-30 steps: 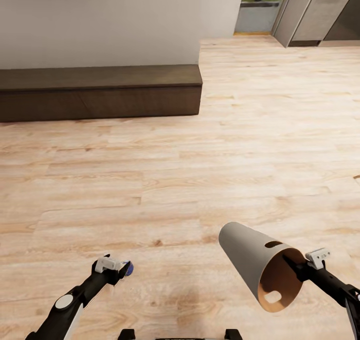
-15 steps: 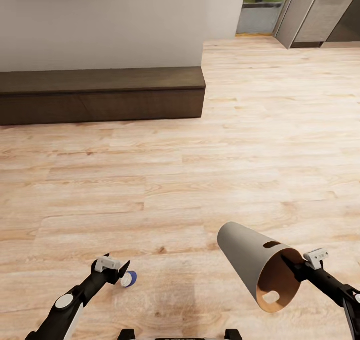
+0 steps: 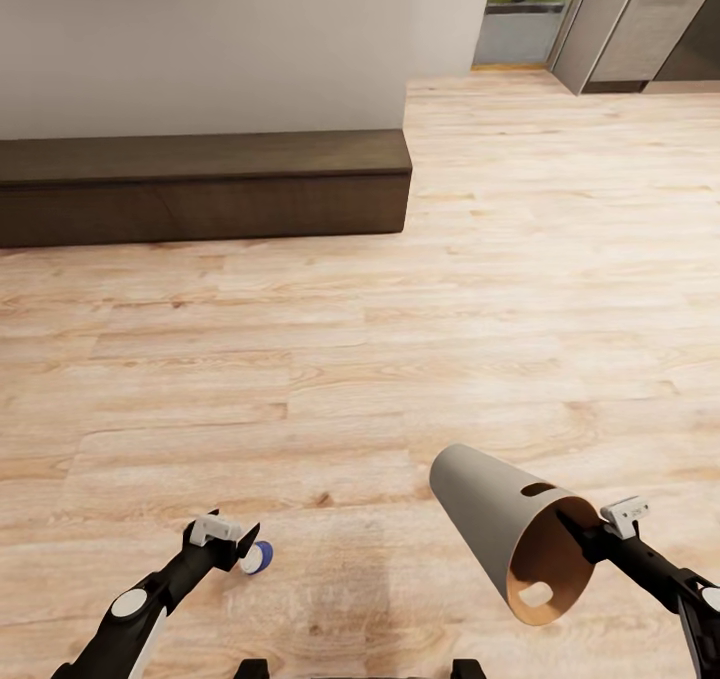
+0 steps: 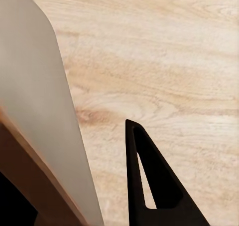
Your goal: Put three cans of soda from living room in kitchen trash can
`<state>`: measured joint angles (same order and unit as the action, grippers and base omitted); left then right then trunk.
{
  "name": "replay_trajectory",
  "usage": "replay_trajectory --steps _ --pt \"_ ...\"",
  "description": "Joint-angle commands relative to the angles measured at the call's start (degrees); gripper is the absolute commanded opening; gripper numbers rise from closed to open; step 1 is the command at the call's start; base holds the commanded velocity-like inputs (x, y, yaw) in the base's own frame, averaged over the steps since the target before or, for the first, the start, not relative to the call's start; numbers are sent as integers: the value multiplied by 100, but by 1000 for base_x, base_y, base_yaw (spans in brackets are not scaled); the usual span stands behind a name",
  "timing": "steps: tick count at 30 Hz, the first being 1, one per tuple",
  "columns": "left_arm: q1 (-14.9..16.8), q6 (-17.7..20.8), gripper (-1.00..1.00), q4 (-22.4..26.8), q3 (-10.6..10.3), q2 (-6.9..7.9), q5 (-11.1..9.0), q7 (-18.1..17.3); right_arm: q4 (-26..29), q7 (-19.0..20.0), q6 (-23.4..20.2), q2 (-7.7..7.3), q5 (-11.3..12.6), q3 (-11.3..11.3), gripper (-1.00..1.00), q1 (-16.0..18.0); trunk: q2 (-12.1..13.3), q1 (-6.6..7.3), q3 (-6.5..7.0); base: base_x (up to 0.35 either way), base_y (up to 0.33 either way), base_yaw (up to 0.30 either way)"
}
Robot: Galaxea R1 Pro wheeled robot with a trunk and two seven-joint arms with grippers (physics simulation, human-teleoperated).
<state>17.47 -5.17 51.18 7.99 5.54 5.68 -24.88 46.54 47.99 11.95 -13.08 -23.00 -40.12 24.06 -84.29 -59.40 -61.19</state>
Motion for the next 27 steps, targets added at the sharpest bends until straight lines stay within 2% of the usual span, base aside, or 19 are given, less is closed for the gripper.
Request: replay_trajectory --steps 1,15,20,21,22,25,27 --pt "-2 0 100 0 0 0 0 0 4 62 0 2 30 2 -100 2 -42 -22 -18 0 0 0" --pt "0 -1 100 -21 -17 0 14 146 75 58 -10 4 29 40 -100 2 -603 -330 -270 0 0 0" --pt "1 5 100 -214 0 0 10 156 142 45 -89 -6 35 60 -100 25 -804 -440 -359 0 0 0" --pt "2 6 100 -334 0 0 7 157 151 42 -209 -18 36 62 -100 57 -844 -461 -377 0 0 0" --pt "2 7 100 -506 -4 0 6 158 216 43 -585 -47 37 68 -100 173 -884 -483 -395 0 0 0" --pt "2 17 100 -638 -8 0 4 160 574 45 -1305 -70 25 92 -100 492 -1004 -549 -449 0 0 0" --pt "2 47 100 -703 -9 -5 8 165 1199 56 -2152 -83 19 180 -100 723 -1084 -593 -485 0 0 0"
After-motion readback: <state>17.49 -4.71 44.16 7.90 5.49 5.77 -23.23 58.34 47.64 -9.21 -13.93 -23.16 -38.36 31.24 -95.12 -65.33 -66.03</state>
